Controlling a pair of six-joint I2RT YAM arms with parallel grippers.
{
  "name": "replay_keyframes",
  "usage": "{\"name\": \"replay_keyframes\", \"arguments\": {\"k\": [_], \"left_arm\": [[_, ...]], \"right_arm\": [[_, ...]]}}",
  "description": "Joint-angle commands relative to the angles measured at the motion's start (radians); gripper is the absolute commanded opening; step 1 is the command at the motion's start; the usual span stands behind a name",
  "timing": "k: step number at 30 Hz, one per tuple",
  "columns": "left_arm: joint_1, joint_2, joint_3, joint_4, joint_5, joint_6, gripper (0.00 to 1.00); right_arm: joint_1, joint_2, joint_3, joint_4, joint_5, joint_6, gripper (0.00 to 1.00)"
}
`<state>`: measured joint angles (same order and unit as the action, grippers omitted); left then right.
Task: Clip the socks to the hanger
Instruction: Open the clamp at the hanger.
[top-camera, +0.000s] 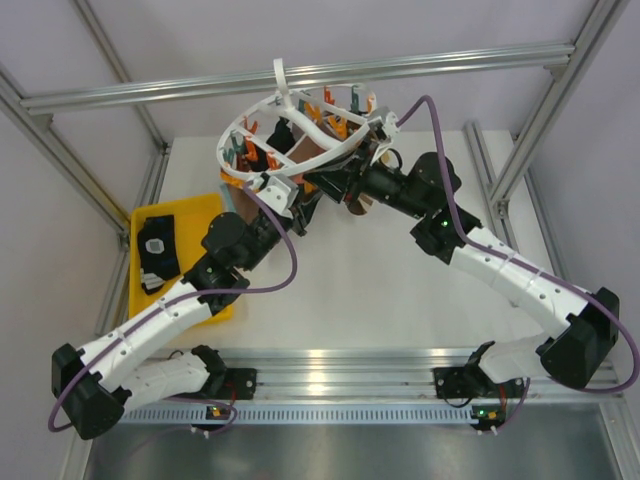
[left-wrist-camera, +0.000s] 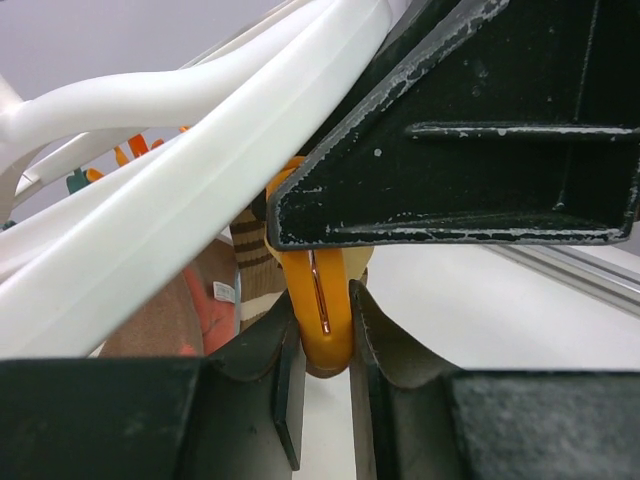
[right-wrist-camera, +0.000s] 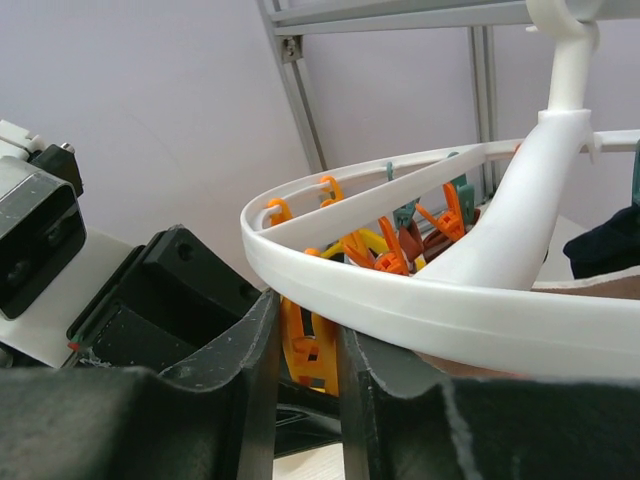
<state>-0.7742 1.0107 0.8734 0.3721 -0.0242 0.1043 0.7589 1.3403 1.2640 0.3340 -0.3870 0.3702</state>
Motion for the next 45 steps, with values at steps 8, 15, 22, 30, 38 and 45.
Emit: {"name": "replay_keyframes", "arguments": {"k": [8, 15, 22, 30, 38, 45], "left_arm": [[-0.03, 0.006, 0.032, 0.062, -0.002, 0.071, 0.0], [-0.036, 0.005, 0.033, 0.027, -0.005, 0.089, 0.01], [-0.034, -0.098, 0.007, -0.126, 0.009, 0.02, 0.51], [0.104, -0.267, 0.05, -0.501, 0.156, -0.19, 0.55], [0.361, -0.348, 0.128, -0.886, 0.077, -0.302, 0.61], [0.472, -0.275, 0.228, -1.196, -0.146, -0.305, 0.61]], "right_arm": [[0.014, 0.026, 0.075, 0.019, 0.126, 0.024, 0.34], [0.02, 0.026, 0.078, 0.011, 0.129, 0.004, 0.13], [0.011, 0.011, 0.065, 0.005, 0.074, -0.017, 0.0], [-0.012, -0.003, 0.043, 0.013, 0.023, -0.011, 0.0], [-0.043, -0.004, 0.025, -0.007, 0.013, 0.009, 0.0], [-0.063, -0.006, 0.015, -0.023, 0.016, 0.009, 0.0]]}}
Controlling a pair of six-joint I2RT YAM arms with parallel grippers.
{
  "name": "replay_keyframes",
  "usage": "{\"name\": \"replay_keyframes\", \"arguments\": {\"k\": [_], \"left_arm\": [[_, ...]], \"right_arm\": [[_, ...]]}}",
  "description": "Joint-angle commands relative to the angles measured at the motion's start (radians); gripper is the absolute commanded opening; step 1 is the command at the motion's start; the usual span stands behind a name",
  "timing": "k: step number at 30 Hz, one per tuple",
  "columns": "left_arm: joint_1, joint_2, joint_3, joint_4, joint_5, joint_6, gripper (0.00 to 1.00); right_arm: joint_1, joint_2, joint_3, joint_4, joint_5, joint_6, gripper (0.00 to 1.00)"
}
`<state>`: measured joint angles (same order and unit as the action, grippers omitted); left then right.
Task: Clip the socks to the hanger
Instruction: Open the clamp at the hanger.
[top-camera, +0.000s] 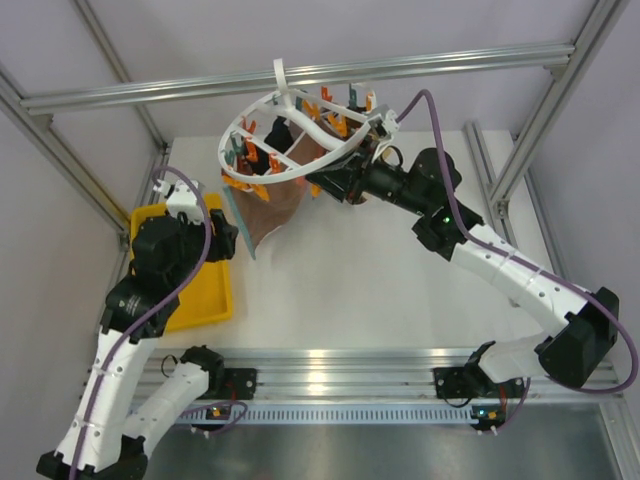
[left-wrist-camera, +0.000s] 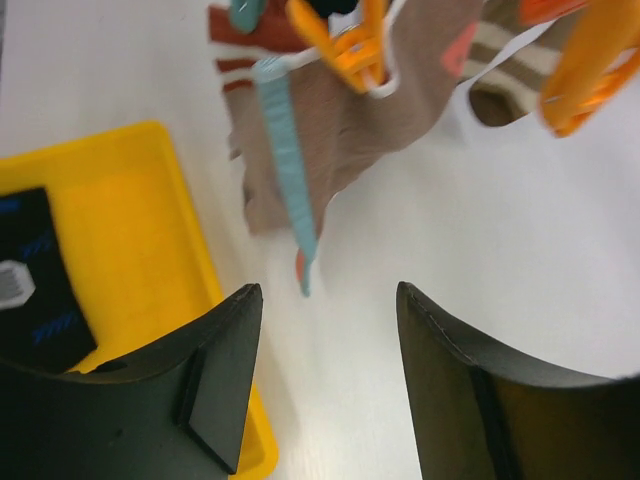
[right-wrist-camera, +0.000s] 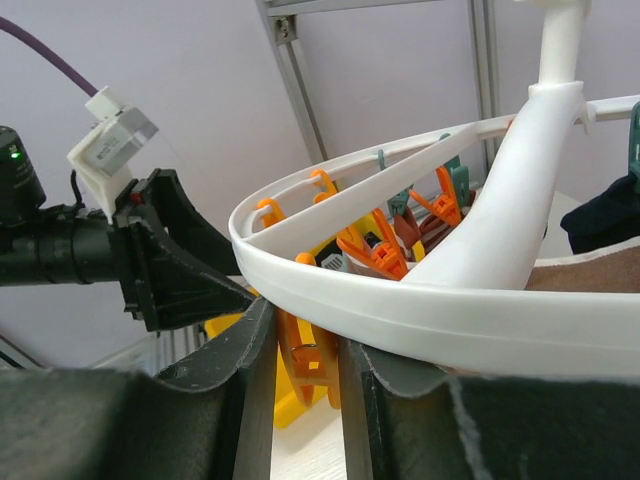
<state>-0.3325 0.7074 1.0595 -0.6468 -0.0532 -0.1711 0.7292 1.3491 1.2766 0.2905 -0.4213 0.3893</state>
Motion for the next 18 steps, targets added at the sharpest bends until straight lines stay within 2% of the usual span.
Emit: {"name": "replay_keyframes", "arguments": {"k": [1, 5, 9, 12, 13, 15, 16, 18], "left_arm": [[0.05, 0.038, 0.054, -0.206, -0.131, -0.039, 0.61], [0.116, 0.116, 0.089, -0.26, -0.152, -0.073, 0.61], [0.237, 0.154, 0.103, -0.26, -0.08, -0.038, 0.61], [0.442, 0.234, 0.102, -0.264, 0.048, 0.011, 0.61], [0.573, 0.257, 0.096, -0.263, 0.179, 0.028, 0.61], [0.666, 0.322, 0.089, -0.243, 0.24, 0.086, 0.62], [0.699, 0.401, 0.089, -0.235, 0.239, 0.106, 0.63], [0.714, 0.47, 0.085, -0.185, 0.23, 0.168, 0.67]], "right_arm": [[-0.036, -0.016, 0.001, 0.018, 0.05, -0.01, 0.0], [-0.042, -0.021, -0.002, 0.01, 0.055, -0.015, 0.0], [-0.05, -0.025, -0.006, 0.007, 0.056, -0.012, 0.0], [-0.054, -0.025, -0.005, 0.007, 0.052, -0.01, 0.0], [-0.057, -0.022, -0.003, 0.007, 0.05, -0.01, 0.0], [-0.057, -0.022, -0.003, 0.01, 0.044, -0.007, 0.0], [-0.059, -0.021, -0.003, 0.012, 0.042, -0.007, 0.0], [-0.062, -0.019, -0.006, 0.013, 0.036, -0.006, 0.0]]}}
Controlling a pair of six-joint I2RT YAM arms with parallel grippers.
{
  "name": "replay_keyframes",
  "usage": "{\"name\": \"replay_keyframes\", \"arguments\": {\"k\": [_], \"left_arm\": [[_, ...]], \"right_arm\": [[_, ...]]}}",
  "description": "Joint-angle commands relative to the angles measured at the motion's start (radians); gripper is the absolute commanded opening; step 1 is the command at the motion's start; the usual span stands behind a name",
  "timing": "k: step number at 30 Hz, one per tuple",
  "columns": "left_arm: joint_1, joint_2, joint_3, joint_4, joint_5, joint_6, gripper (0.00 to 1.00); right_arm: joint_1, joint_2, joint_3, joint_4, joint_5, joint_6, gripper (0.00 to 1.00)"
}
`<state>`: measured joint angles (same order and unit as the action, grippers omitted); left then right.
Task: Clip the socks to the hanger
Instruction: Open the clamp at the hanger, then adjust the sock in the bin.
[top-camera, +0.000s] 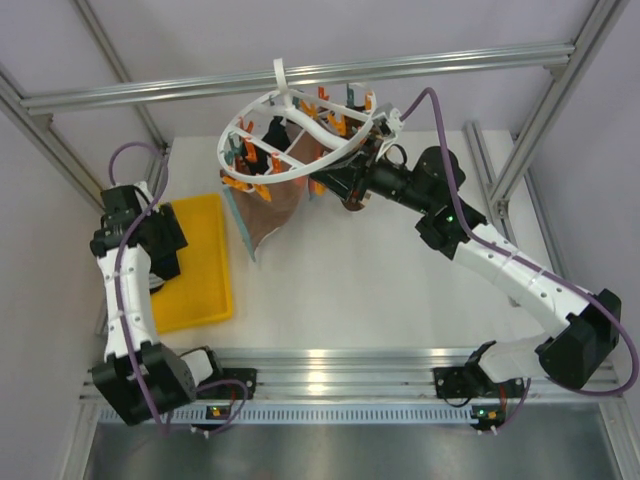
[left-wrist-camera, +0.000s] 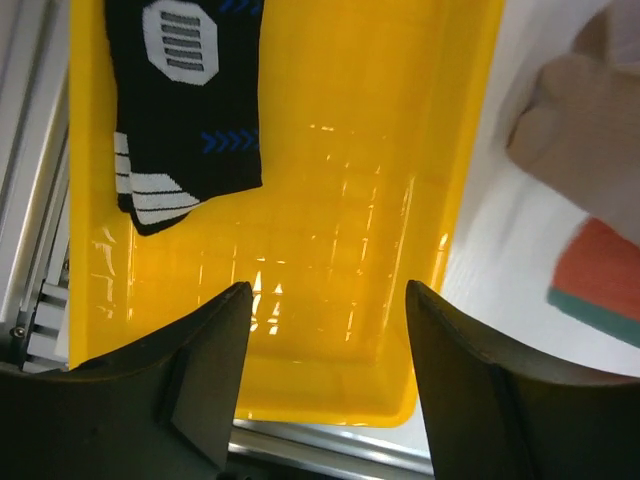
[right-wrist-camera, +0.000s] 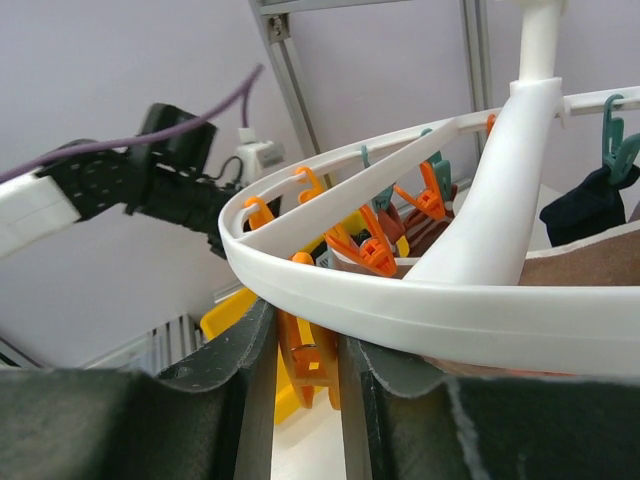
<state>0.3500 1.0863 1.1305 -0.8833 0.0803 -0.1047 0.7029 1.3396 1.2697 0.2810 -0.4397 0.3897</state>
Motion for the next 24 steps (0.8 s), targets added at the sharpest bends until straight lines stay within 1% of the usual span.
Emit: {"name": "replay_keyframes", "arguments": {"k": [1, 2, 4, 5, 7, 8, 9, 12, 14, 18, 21, 24], "left_arm": [[0.033, 0.169, 0.024, 0.07, 0.079, 0.137, 0.68], [0.033, 0.202, 0.025, 0.098, 0.064, 0.196, 0.7], [0.035, 0.291, 0.038, 0.171, 0.029, 0.224, 0.71], [0.035, 0.325, 0.041, 0.197, 0.004, 0.268, 0.73], [0.035, 0.383, 0.066, 0.262, -0.043, 0.284, 0.75], [0.034, 0.45, 0.078, 0.274, -0.059, 0.313, 0.77], [0.035, 0.483, 0.096, 0.279, -0.118, 0.312, 0.77], [0.033, 0.602, 0.196, 0.282, -0.152, 0.313, 0.79], [0.03, 0.661, 0.215, 0.325, -0.162, 0.327, 0.79], [0.027, 0.771, 0.281, 0.36, -0.215, 0.33, 0.78], [0.026, 0.811, 0.29, 0.4, -0.229, 0.335, 0.77], [0.021, 0.851, 0.299, 0.415, -0.24, 0.333, 0.72]], "right_arm": [[-0.037, -0.008, -0.001, 0.024, 0.053, -0.005, 0.0], [-0.037, -0.007, -0.003, 0.032, 0.05, 0.0, 0.0], [-0.037, -0.008, -0.01, 0.038, 0.047, 0.006, 0.0], [-0.039, -0.007, -0.012, 0.041, 0.042, 0.006, 0.0], [-0.04, -0.007, -0.015, 0.041, 0.042, 0.008, 0.0], [-0.04, -0.007, -0.018, 0.041, 0.039, 0.008, 0.0], [-0.04, -0.008, -0.02, 0.043, 0.038, 0.009, 0.0], [-0.045, -0.011, -0.024, 0.044, 0.032, 0.012, 0.0], [-0.046, -0.016, -0.03, 0.047, 0.027, 0.014, 0.0], [-0.052, -0.017, -0.032, 0.049, 0.019, 0.011, 0.0], [-0.06, -0.022, -0.035, 0.047, 0.013, 0.011, 0.0], [-0.065, -0.028, -0.036, 0.044, 0.01, 0.011, 0.0]]}}
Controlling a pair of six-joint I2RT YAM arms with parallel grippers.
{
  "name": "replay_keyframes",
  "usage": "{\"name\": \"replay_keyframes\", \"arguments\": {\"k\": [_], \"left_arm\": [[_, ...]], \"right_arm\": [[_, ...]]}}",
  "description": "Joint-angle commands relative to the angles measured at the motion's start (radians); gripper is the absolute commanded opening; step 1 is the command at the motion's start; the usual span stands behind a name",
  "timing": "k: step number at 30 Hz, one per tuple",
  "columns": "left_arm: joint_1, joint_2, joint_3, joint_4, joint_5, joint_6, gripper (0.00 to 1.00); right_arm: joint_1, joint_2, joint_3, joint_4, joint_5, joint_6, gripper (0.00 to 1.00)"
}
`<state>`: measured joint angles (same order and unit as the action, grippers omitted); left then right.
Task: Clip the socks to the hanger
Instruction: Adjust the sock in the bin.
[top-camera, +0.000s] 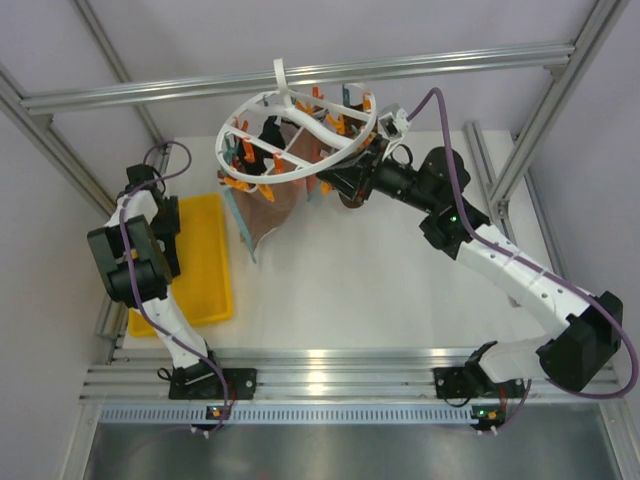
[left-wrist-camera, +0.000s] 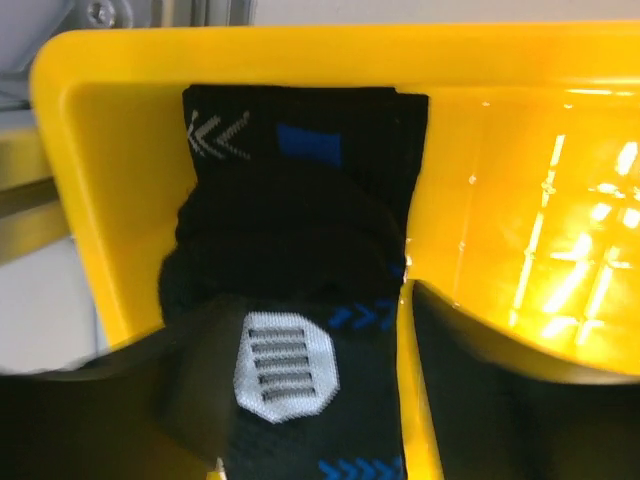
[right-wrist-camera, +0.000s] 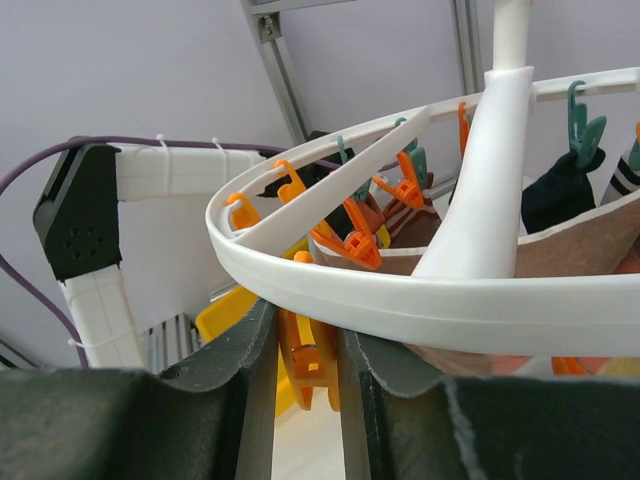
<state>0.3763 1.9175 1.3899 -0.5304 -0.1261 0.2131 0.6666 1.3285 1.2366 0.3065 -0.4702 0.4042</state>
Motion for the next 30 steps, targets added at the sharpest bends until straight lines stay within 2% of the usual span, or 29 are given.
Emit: {"name": "replay_keyframes", "arguments": {"k": [1, 3, 4, 8, 17, 22, 25, 30], "left_arm": [[-0.008, 0.029, 0.04, 0.066, -0.03, 0.014, 0.62], [-0.01, 0.031, 0.04, 0.067, -0.021, 0.016, 0.49], [-0.01, 0.028, 0.037, 0.067, -0.011, 0.019, 0.33], [-0.025, -0.043, 0.026, 0.067, 0.034, 0.029, 0.0], [-0.146, -0.316, 0.034, 0.032, 0.193, 0.08, 0.0], [-0.172, -0.526, -0.161, -0.008, 0.224, 0.138, 0.0], [-0.169, -0.638, -0.268, -0.123, 0.243, 0.213, 0.0], [-0.171, -0.836, -0.446, -0.267, 0.378, 0.362, 0.0]], "right_arm": [[-0.032, -0.018, -0.005, 0.019, 0.041, -0.005, 0.0], [-0.033, -0.017, -0.005, 0.017, 0.039, -0.007, 0.0], [-0.033, -0.018, -0.003, 0.017, 0.039, -0.007, 0.0], [-0.035, -0.022, -0.003, 0.016, 0.039, -0.011, 0.0], [-0.035, -0.04, -0.005, -0.001, 0.039, -0.031, 0.0], [-0.036, -0.057, -0.005, -0.021, 0.041, -0.051, 0.0], [-0.036, -0.064, -0.009, -0.026, 0.038, -0.057, 0.0], [-0.036, -0.066, -0.009, -0.03, 0.03, -0.064, 0.0]]}}
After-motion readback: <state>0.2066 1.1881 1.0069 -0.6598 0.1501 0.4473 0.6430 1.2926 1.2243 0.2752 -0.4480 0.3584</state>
